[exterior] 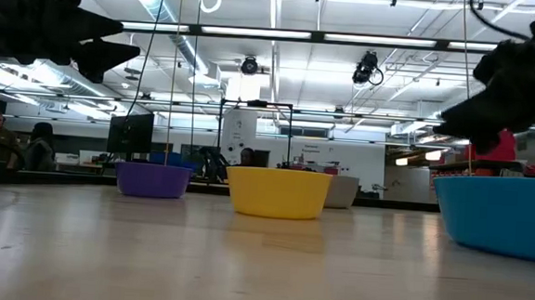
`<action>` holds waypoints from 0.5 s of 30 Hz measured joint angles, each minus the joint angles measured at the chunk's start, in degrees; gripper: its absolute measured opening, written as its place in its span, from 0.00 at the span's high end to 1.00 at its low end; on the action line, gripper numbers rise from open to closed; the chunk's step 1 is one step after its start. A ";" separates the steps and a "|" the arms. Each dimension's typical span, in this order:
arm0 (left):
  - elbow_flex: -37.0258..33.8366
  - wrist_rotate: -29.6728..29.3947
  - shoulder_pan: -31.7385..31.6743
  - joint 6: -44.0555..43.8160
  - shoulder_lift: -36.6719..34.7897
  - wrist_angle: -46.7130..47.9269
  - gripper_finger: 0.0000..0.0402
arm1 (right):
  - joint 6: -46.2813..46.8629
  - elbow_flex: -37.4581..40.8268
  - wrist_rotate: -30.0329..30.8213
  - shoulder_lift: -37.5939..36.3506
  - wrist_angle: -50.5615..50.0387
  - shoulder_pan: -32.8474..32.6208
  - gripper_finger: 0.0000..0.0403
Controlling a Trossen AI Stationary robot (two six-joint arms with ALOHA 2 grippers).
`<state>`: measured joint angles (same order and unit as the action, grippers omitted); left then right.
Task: Nest bowls inside each other
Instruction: Stack the blue bowl on top of the grey bowl
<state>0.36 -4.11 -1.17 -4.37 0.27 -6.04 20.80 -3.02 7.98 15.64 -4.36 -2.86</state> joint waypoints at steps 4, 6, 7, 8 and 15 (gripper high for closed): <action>0.00 0.45 0.00 0.03 0.11 2.68 0.29 | 4.64 -1.95 -6.42 7.17 -3.27 -0.01 0.58; 0.00 1.27 0.00 -0.21 0.13 3.83 0.30 | 6.29 -3.15 -10.35 10.86 -3.22 -0.01 0.58; 0.02 1.45 0.00 -0.73 0.15 3.91 0.30 | 7.06 -3.89 -12.33 12.61 -3.22 -0.01 0.58; 0.02 1.82 0.00 -0.97 0.31 3.95 0.31 | 7.68 -4.67 -14.01 14.34 -3.22 -0.07 0.58; 0.07 2.33 0.00 -1.07 3.14 4.44 0.32 | 12.19 -10.44 -20.86 26.10 -3.68 -2.40 0.58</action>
<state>0.43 -1.78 -1.17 -5.43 3.41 -1.61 33.00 -13.46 -12.88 41.74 -8.04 -5.26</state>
